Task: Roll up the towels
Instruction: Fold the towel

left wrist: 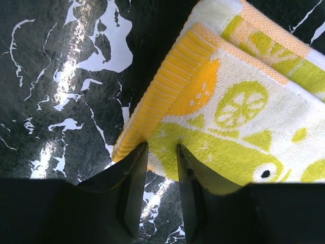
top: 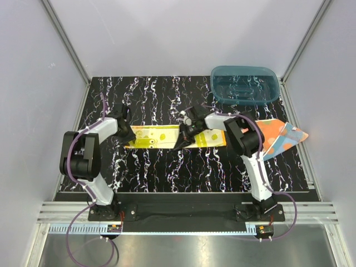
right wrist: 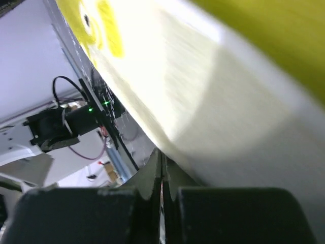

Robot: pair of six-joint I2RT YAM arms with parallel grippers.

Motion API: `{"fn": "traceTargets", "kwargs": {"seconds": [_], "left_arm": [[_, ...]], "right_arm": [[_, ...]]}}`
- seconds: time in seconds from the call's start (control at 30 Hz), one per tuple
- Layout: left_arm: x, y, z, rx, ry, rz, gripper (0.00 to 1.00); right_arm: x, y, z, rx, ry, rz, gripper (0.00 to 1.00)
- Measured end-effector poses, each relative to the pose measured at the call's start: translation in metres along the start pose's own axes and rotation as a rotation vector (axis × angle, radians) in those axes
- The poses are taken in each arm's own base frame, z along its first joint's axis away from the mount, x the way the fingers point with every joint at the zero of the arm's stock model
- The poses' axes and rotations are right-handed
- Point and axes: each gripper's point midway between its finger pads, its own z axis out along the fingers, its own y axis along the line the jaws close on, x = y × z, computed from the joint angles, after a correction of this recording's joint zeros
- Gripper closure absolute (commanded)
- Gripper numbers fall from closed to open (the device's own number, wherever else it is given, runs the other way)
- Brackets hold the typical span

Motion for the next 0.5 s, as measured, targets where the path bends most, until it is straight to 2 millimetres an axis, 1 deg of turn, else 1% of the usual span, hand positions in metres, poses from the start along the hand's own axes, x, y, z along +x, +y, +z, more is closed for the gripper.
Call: {"fn": "traceTargets", "kwargs": {"seconds": [0.07,0.13,0.23,0.37,0.43,0.5], "left_arm": [[-0.001,0.001,0.0,-0.002,0.001,-0.004,0.65],[-0.002,0.001,0.001,-0.003,0.001,-0.007,0.65],[-0.007,0.004,0.002,-0.006,-0.004,-0.022,0.66],[-0.016,0.011,0.003,-0.016,-0.008,-0.049,0.67],[-0.018,0.013,0.003,-0.021,-0.008,-0.058,0.67],[-0.02,0.016,0.004,-0.029,-0.008,-0.064,0.67]], "right_arm": [[0.0,-0.013,-0.019,-0.02,-0.026,0.041,1.0],[0.004,-0.026,-0.038,-0.024,-0.053,0.084,1.0],[0.017,-0.038,-0.056,-0.019,-0.08,0.123,1.0],[0.041,-0.043,-0.064,-0.015,-0.08,0.14,1.0],[0.048,-0.046,-0.066,-0.022,-0.082,0.139,1.0],[0.05,-0.049,-0.07,-0.033,-0.095,0.141,1.0]]}}
